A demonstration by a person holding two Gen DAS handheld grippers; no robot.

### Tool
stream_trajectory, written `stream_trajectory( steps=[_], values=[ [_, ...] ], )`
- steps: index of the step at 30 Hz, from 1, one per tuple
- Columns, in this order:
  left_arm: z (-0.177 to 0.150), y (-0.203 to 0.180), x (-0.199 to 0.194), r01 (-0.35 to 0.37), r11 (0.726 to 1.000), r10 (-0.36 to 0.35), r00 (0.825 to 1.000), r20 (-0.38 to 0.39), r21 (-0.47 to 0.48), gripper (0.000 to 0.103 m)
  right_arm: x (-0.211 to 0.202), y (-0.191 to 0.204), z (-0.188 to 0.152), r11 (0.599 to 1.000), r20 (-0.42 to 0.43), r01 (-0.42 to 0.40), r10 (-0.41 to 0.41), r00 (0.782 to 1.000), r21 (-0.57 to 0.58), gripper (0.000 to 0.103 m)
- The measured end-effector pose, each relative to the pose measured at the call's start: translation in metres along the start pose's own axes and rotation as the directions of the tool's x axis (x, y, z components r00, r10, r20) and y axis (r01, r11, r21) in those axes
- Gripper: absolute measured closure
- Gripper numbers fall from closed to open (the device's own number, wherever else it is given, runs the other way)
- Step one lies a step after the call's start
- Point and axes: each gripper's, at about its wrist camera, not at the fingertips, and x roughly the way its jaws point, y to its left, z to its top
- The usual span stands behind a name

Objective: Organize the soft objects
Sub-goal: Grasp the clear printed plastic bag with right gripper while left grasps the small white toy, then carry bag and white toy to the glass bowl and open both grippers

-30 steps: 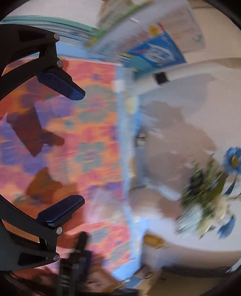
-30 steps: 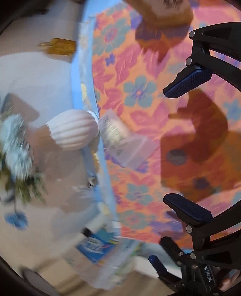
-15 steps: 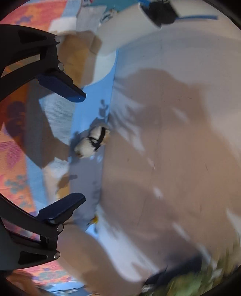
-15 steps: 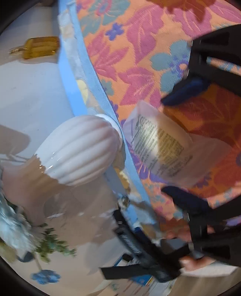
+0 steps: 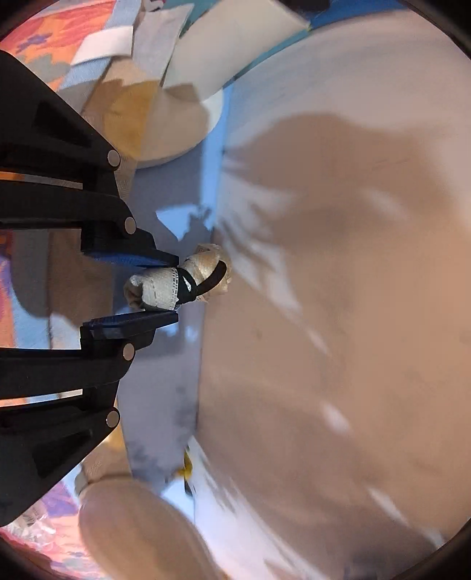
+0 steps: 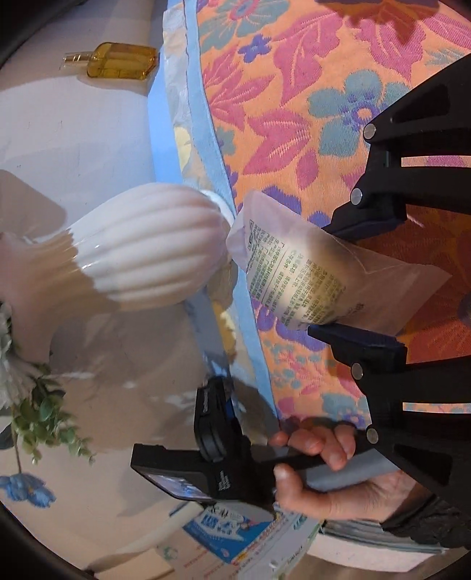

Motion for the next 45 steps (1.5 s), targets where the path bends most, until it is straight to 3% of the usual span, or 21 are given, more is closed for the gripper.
stream_trajectory(
  steps=[4, 7, 9, 12, 15, 18, 25, 29, 32, 33, 37, 40, 43, 45],
  values=[
    [-0.02, -0.003, -0.034, 0.059, 0.998, -0.06, 0.997, 0.037, 0.017, 0.083, -0.017, -0.003, -0.006, 0.999, 0.056, -0.035, 0.036, 0.998, -0.019, 0.061],
    [-0.04, -0.003, -0.073, 0.161, 0.986, -0.163, 0.985, 0.065, 0.031, 0.083, -0.037, -0.007, -0.016, 0.999, 0.092, -0.042, 0.045, 0.995, -0.026, 0.061],
    [-0.056, 0.002, -0.106, 0.301, 0.953, -0.303, 0.95, 0.07, 0.04, 0.083, -0.051, -0.007, -0.028, 0.998, 0.096, -0.038, 0.042, 0.994, -0.042, 0.061],
    [-0.08, 0.006, -0.15, 0.412, 0.909, -0.417, 0.905, 0.086, 0.07, 0.083, -0.078, -0.014, -0.051, 0.999, 0.108, -0.027, 0.031, 0.994, -0.037, 0.061],
    [-0.096, -0.006, -0.185, 0.446, 0.888, -0.457, 0.884, 0.098, 0.111, 0.083, -0.112, -0.024, -0.077, 1.0, 0.133, -0.006, 0.009, 0.991, -0.028, 0.061],
    [-0.107, -0.011, -0.223, 0.454, 0.879, -0.471, 0.874, 0.116, 0.148, 0.083, -0.139, -0.03, -0.094, 1.0, 0.138, 0.007, -0.004, 0.99, -0.023, 0.061],
    [-0.11, -0.054, -0.311, 0.445, 0.857, -0.497, 0.847, 0.19, 0.262, 0.083, -0.228, -0.031, -0.089, 0.999, 0.246, 0.006, 0.003, 0.969, -0.037, 0.061],
    [-0.106, -0.088, -0.353, 0.444, 0.843, -0.52, 0.817, 0.25, 0.304, 0.083, -0.28, -0.043, -0.08, 1.0, 0.325, 0.004, 0.0, 0.946, -0.014, 0.061],
    [-0.109, -0.123, -0.375, 0.387, 0.875, -0.469, 0.824, 0.317, 0.29, 0.083, -0.322, -0.065, -0.075, 0.999, 0.39, 0.02, -0.029, 0.92, 0.028, 0.061],
    [-0.113, -0.141, -0.379, 0.395, 0.868, -0.481, 0.816, 0.319, 0.3, 0.083, -0.337, -0.077, -0.074, 0.998, 0.412, 0.025, -0.045, 0.91, 0.053, 0.061],
    [-0.134, -0.219, -0.387, 0.422, 0.823, -0.54, 0.789, 0.292, 0.38, 0.083, -0.385, -0.137, -0.071, 0.984, 0.465, 0.047, -0.124, 0.877, 0.174, 0.061],
    [-0.15, -0.278, -0.377, 0.479, 0.759, -0.605, 0.769, 0.206, 0.441, 0.083, -0.41, -0.193, -0.068, 0.95, 0.475, 0.121, -0.252, 0.843, 0.289, 0.061],
    [-0.168, -0.332, -0.354, 0.53, 0.708, -0.641, 0.76, 0.109, 0.467, 0.083, -0.425, -0.256, -0.067, 0.9, 0.441, 0.135, -0.329, 0.835, 0.415, 0.061],
    [-0.18, -0.354, -0.334, 0.57, 0.687, -0.656, 0.754, 0.047, 0.451, 0.083, -0.429, -0.288, -0.068, 0.872, 0.412, 0.149, -0.364, 0.836, 0.467, 0.06]
  ],
)
